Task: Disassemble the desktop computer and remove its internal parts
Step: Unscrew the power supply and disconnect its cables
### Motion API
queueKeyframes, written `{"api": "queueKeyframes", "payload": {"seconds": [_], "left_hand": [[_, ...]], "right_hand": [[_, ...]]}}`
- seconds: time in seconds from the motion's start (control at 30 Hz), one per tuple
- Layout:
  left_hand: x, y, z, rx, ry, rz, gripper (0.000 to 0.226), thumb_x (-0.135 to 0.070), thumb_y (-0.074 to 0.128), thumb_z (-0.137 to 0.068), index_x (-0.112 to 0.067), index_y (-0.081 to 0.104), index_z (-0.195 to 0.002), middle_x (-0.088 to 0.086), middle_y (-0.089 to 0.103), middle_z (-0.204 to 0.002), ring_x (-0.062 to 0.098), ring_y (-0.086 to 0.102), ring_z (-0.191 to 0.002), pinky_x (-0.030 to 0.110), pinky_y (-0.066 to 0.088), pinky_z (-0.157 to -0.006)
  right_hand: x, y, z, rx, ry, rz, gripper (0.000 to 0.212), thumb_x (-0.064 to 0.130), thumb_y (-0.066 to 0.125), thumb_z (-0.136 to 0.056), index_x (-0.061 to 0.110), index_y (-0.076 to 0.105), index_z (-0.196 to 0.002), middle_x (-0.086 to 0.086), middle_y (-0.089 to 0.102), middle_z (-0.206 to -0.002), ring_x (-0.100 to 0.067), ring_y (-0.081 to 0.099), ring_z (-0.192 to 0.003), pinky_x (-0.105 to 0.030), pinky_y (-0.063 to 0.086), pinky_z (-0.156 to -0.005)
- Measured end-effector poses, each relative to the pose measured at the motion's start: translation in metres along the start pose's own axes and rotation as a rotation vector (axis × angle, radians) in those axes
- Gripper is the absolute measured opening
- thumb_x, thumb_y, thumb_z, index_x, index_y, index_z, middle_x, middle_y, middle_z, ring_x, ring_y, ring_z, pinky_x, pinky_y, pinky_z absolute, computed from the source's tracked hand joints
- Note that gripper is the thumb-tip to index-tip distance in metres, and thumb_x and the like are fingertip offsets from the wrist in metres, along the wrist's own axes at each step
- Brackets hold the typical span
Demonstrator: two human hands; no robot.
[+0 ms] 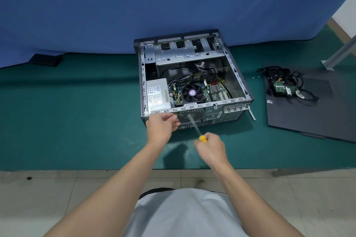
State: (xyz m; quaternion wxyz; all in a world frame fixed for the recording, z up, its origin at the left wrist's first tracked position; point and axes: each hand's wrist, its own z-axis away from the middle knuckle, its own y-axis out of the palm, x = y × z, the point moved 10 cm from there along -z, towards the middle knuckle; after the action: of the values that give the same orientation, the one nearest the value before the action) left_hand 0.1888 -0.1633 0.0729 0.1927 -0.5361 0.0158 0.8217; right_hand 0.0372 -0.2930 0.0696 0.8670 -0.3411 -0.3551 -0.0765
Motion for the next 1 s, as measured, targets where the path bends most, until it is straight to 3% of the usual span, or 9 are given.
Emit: {"api": "queueKeyframes", "payload": {"seconds": [0.1, 0.23, 0.37, 0.47, 0.57, 0.63, 0.73, 0.9, 1.0], "left_hand": [[-0.036, 0.021, 0.015, 0.107, 0.351, -0.382, 0.011, -0.01, 0.066, -0.09, -0.005, 0.074, -0.096, 0.006, 0.074, -0.078, 0.016, 0.072, -0.074, 0.036, 0.058, -0.08], [-0.074, 0.06, 0.045, 0.21, 0.721, -0.662, 0.012, -0.013, 0.065, -0.09, -0.01, 0.076, -0.094, 0.003, 0.074, -0.074, 0.019, 0.068, -0.068, 0.034, 0.054, -0.071], [-0.084, 0.087, 0.051, 0.296, 0.813, -0.731, 0.013, -0.012, 0.062, -0.092, -0.009, 0.075, -0.094, 0.006, 0.074, -0.079, 0.023, 0.068, -0.072, 0.036, 0.052, -0.072], [-0.089, 0.111, 0.051, 0.36, 0.865, -0.733, 0.011, -0.011, 0.064, -0.091, -0.007, 0.074, -0.094, 0.007, 0.074, -0.08, 0.025, 0.066, -0.072, 0.039, 0.051, -0.07], [-0.102, 0.13, 0.047, 0.301, 0.931, -0.693, 0.018, -0.016, 0.066, -0.09, -0.007, 0.072, -0.104, 0.006, 0.074, -0.091, 0.023, 0.068, -0.08, 0.04, 0.055, -0.073], [-0.109, 0.136, 0.03, 0.156, 0.907, -0.735, 0.024, -0.027, 0.061, -0.095, -0.012, 0.069, -0.111, 0.003, 0.073, -0.097, 0.018, 0.067, -0.085, 0.038, 0.057, -0.073], [-0.102, 0.14, -0.008, 0.02, 0.761, -0.892, 0.032, -0.04, 0.047, -0.1, -0.015, 0.067, -0.1, -0.001, 0.068, -0.082, 0.015, 0.061, -0.072, 0.029, 0.049, -0.056], [-0.064, 0.137, -0.057, 0.011, 0.376, -1.147, 0.054, -0.061, 0.029, -0.097, -0.021, 0.064, -0.097, -0.008, 0.042, -0.058, 0.024, 0.05, -0.063, 0.032, 0.035, -0.061], [-0.049, 0.142, -0.069, 0.099, 0.238, -1.195, 0.058, -0.07, 0.025, -0.092, -0.03, 0.065, -0.107, -0.008, 0.051, -0.066, 0.023, 0.053, -0.067, 0.03, 0.032, -0.061]], "right_hand": [[0.022, -0.034, -0.006, -0.16, -0.106, -0.221, 0.03, 0.031, 0.069, -0.082, 0.018, 0.049, -0.064, 0.005, 0.055, -0.059, -0.016, 0.051, -0.062, -0.028, 0.036, -0.054], [0.044, -0.045, -0.015, -0.15, -0.196, -0.238, 0.012, 0.037, 0.069, -0.084, 0.026, 0.068, -0.08, 0.012, 0.068, -0.073, -0.003, 0.06, -0.074, -0.022, 0.041, -0.058], [0.03, -0.057, -0.025, -0.176, -0.148, -0.321, 0.008, 0.028, 0.071, -0.084, 0.027, 0.069, -0.076, 0.009, 0.07, -0.074, -0.011, 0.064, -0.077, -0.028, 0.05, -0.066], [0.018, -0.075, -0.035, -0.201, -0.113, -0.38, 0.012, 0.022, 0.072, -0.083, 0.027, 0.068, -0.072, 0.008, 0.069, -0.073, -0.014, 0.064, -0.076, -0.027, 0.047, -0.064], [0.01, -0.114, -0.048, -0.317, -0.141, -0.333, 0.008, 0.024, 0.071, -0.082, 0.025, 0.068, -0.074, 0.005, 0.068, -0.072, -0.017, 0.061, -0.073, -0.029, 0.046, -0.065], [0.002, -0.151, -0.063, -0.418, -0.141, -0.305, 0.009, 0.026, 0.071, -0.083, 0.024, 0.067, -0.074, 0.006, 0.067, -0.071, -0.018, 0.06, -0.073, -0.029, 0.045, -0.068], [-0.011, -0.199, -0.1, -0.508, -0.104, -0.19, 0.008, 0.023, 0.068, -0.085, 0.023, 0.068, -0.077, 0.008, 0.064, -0.07, -0.02, 0.06, -0.077, -0.027, 0.042, -0.068], [-0.024, -0.209, -0.199, -0.388, -0.085, 0.087, 0.011, 0.022, 0.066, -0.087, 0.014, 0.071, -0.084, -0.011, 0.071, -0.09, -0.032, 0.062, -0.092, -0.042, 0.051, -0.084], [-0.025, -0.197, -0.253, -0.326, -0.08, 0.166, 0.008, 0.025, 0.067, -0.085, 0.019, 0.07, -0.082, -0.011, 0.069, -0.088, -0.033, 0.062, -0.091, -0.039, 0.052, -0.081]]}}
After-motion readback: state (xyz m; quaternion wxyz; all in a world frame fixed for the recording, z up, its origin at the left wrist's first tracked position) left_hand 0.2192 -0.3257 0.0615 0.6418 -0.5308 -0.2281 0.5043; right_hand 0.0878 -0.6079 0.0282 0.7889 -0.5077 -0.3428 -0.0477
